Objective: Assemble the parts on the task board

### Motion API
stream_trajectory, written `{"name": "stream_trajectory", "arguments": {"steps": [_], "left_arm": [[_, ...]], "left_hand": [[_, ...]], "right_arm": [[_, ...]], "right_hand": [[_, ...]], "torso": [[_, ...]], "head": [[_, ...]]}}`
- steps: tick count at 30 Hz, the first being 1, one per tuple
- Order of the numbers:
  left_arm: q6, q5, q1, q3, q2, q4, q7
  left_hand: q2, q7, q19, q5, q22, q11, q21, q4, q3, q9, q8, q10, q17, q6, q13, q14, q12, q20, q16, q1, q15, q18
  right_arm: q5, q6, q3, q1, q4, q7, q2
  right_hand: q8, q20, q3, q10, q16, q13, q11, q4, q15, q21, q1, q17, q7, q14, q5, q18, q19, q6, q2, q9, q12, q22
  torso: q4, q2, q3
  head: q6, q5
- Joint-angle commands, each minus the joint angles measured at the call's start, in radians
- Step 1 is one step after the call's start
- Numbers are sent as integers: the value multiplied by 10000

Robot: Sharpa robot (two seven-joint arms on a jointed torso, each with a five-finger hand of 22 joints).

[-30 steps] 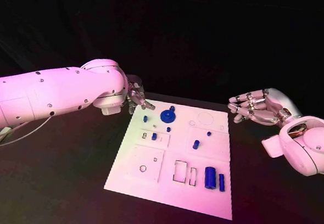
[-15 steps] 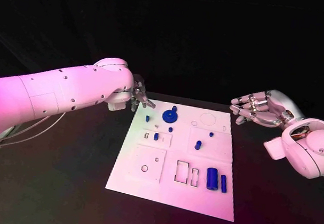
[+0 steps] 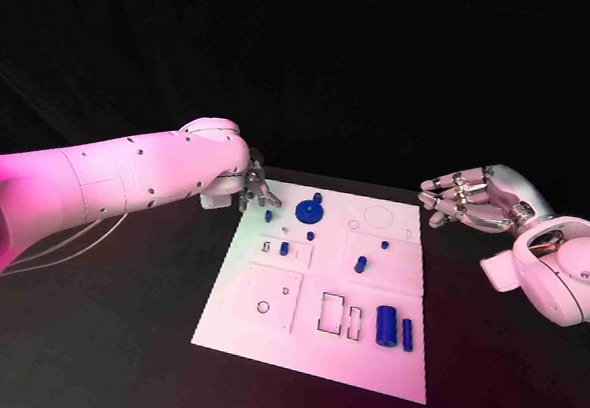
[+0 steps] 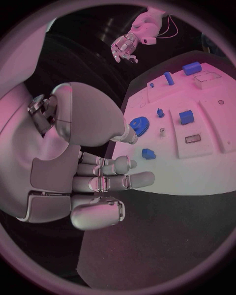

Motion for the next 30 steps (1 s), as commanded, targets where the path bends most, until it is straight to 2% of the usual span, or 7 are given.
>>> {"name": "stream_trajectory", "arguments": {"steps": [1, 30], "left_arm": [[369, -79, -19, 0, 63, -91, 167], [923, 9, -47, -4, 139, -188, 90]], "left_hand": [[23, 47, 41, 49, 17, 27, 27, -10, -51, -10, -49, -67, 16, 50, -6, -2, -28, 63, -66, 7, 66, -8], [303, -17, 96, 69, 186, -22, 121, -44, -196, -176, -43, 37, 28, 320, 123, 6, 150, 60, -79, 188, 40, -38]], "right_arm": [[-76, 83, 3, -5, 0, 27, 15], [-84, 75, 4, -6, 9, -24, 24]], "right_hand": [[-45, 86, 8, -16, -21, 5, 60, -31, 20, -67, -45, -11, 34, 7, 56, 68, 17, -26, 63, 16, -13, -19], [-40, 83, 18, -9, -17, 7, 55, -40, 15, -67, -38, -10, 30, 15, 72, 70, 28, -17, 78, 19, -7, -27]], "torso": [[-8, 1, 10], [5, 1, 5]], "head": [[-11, 10], [-53, 11]]}}
